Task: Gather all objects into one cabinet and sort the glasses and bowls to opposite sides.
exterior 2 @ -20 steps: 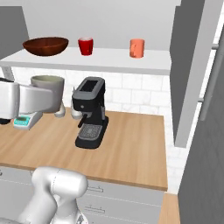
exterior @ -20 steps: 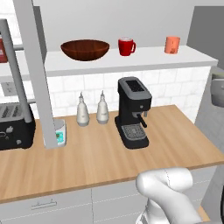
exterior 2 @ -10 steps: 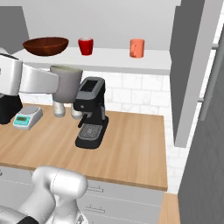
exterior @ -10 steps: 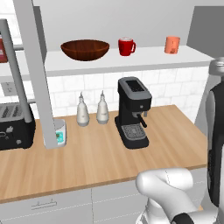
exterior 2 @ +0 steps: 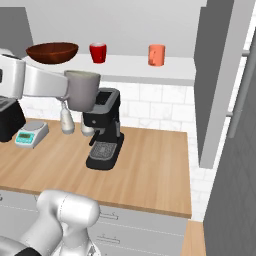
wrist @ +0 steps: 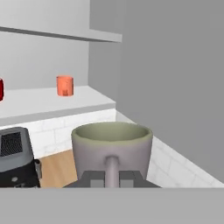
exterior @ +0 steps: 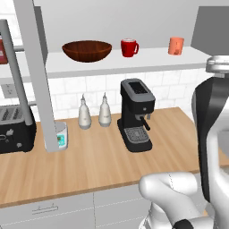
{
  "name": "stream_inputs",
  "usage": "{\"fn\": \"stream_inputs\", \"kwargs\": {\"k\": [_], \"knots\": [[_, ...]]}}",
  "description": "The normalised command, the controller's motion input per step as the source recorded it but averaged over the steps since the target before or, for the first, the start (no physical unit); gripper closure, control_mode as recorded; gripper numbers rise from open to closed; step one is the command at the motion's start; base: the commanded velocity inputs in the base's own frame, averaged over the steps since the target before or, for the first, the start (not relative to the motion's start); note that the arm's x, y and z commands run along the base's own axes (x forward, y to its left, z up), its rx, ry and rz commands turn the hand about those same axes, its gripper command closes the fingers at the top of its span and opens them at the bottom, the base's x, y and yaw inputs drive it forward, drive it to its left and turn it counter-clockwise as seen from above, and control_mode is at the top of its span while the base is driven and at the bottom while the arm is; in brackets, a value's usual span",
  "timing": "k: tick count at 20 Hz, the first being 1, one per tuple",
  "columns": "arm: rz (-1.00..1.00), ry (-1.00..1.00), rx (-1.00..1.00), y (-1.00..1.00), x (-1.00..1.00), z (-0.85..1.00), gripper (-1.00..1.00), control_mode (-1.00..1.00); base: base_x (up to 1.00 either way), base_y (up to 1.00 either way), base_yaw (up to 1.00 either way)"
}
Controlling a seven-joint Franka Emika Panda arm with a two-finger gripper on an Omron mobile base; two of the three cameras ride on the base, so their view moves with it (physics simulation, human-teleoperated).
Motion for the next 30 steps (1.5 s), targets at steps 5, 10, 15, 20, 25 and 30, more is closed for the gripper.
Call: {"fn": "stream_inputs", "kwargs": {"k": [5, 10, 15, 20, 25, 30], "knots": [[0.00, -0.01, 0.00, -0.28, 0.43, 0.00, 1.00, -1.00, 0.00, 0.00, 0.00], [0.05, -0.22, -0.01, -0.02, 0.21, -0.01, 1.00, -1.00, 0.00, 0.00, 0.00], [0.10, -0.16, 0.00, -0.02, 0.58, -0.01, 1.00, -1.00, 0.00, 0.00, 0.00], [0.02, 0.11, 0.00, -0.14, 0.68, 0.01, 1.00, -1.00, 0.00, 0.00, 0.00], [0.00, 0.12, 0.00, -0.09, 0.79, 0.00, 1.00, -1.00, 0.00, 0.00, 0.00], [0.00, 0.05, 0.00, -0.23, 0.83, 0.00, 1.00, -1.00, 0.00, 0.00, 0.00]]}}
